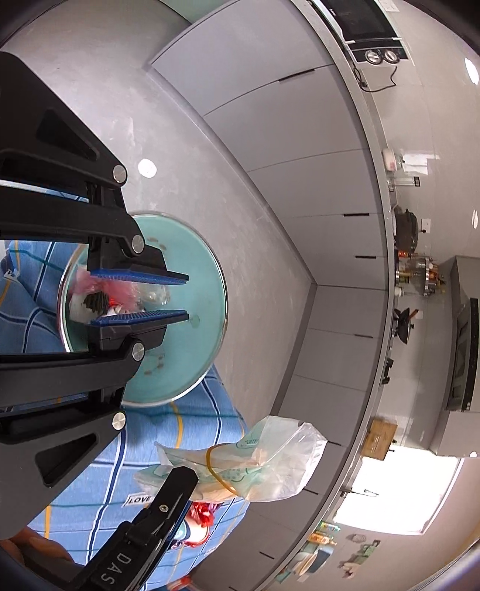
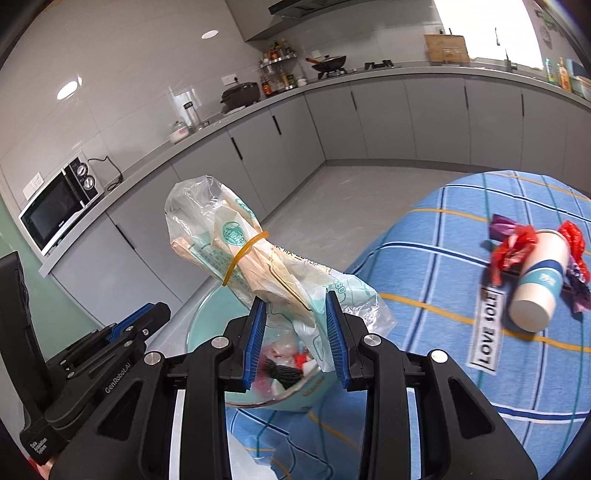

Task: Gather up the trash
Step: 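Carry the wrapper in the left tool and the bundle in the right tool to the bin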

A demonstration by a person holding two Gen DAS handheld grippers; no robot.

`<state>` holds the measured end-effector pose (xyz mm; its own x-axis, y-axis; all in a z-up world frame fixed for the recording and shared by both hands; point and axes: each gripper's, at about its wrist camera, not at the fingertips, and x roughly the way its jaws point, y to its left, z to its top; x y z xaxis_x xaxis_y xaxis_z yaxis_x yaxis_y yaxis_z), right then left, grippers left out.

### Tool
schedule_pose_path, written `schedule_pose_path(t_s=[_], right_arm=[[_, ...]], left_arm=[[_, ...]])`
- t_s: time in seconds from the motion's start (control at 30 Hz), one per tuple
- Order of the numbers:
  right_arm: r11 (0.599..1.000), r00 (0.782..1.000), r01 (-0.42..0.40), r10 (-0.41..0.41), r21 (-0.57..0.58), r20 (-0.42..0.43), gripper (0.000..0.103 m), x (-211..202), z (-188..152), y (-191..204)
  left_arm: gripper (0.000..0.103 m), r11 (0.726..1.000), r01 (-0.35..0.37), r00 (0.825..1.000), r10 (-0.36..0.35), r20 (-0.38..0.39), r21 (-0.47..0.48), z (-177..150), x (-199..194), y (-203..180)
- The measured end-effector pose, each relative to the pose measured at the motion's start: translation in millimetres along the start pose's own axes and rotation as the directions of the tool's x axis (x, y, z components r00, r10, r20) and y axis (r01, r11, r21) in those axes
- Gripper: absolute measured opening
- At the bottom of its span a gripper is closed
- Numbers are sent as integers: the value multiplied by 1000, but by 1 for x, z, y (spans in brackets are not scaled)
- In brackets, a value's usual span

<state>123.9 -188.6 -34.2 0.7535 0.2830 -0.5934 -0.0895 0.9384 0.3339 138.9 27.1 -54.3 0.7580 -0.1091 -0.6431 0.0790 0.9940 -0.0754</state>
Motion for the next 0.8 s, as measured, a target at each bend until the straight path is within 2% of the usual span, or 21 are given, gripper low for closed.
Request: schedule_pose_path(t_s=[0.3, 0.5, 0.8], right_arm=[[1000, 999, -23, 23, 4, -43, 33, 27, -2, 17], [999, 994, -21, 26, 48, -105, 34, 56, -7, 14], [998, 989, -9, 18, 61, -148, 34, 84, -10, 17]], left_arm=[[15, 999, -31, 999, 31, -13, -45, 3, 10, 25], [15, 998, -38, 999, 36, -39, -49, 0, 22, 25], [15, 998, -46, 996, 43, -75, -39, -3, 39, 28]])
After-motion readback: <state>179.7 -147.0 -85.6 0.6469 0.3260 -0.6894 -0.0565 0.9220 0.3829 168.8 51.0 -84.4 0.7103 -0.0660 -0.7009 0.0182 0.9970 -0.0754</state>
